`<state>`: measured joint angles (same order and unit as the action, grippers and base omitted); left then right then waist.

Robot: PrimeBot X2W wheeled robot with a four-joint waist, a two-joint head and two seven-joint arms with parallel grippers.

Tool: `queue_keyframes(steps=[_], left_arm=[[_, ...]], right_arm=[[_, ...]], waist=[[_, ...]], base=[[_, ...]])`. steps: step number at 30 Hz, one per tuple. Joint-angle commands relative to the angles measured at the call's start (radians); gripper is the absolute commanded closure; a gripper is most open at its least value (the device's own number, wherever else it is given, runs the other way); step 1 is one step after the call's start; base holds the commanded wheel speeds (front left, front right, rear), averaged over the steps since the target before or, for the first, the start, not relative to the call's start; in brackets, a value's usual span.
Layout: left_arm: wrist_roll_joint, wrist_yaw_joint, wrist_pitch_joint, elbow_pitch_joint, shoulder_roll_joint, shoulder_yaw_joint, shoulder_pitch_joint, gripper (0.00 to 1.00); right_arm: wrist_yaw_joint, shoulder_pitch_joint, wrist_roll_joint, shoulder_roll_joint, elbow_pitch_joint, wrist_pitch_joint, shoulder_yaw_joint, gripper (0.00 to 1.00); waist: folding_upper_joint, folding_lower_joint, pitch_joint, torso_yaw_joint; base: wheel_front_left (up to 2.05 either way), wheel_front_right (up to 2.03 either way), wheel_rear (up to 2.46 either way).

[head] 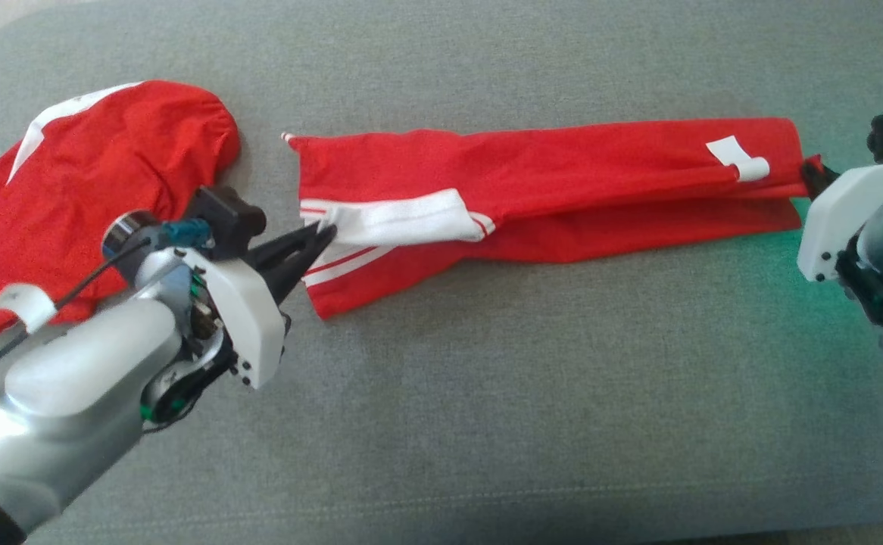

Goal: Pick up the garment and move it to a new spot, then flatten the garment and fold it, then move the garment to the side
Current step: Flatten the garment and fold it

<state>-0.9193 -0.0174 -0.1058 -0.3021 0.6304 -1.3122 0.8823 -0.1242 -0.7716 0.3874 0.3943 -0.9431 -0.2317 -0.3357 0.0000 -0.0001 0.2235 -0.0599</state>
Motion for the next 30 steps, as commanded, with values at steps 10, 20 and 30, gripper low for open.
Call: queue_keyframes(steps=[10,20,30], left_arm=[[-0.008,0.071,-0.024,0.030,0.024,0.058,-0.025,0.00],[-0.004,0.209,-0.155,0.041,-0.055,0.328,-0.081,0.00],[0.293,0.213,-0.156,0.298,-0.307,0.957,-0.456,0.00]], right_arm=[[-0.007,0.059,0.043,0.057,0.113,-0.033,-0.017,0.00],[-0.007,0.111,0.075,0.002,0.297,0.168,0.159,0.00],[-0.007,0.314,0.007,-0.124,0.600,0.360,0.256,0.00]], waist=[[0.0000,0.0001,-0.011,-0.011],[0.0000,0.0001,-0.049,0.003],[0.0000,0.0001,-0.100,0.028]], base=[[0.00,0.00,0.00],[0.00,0.00,0.00],[0.00,0.00,0.00]])
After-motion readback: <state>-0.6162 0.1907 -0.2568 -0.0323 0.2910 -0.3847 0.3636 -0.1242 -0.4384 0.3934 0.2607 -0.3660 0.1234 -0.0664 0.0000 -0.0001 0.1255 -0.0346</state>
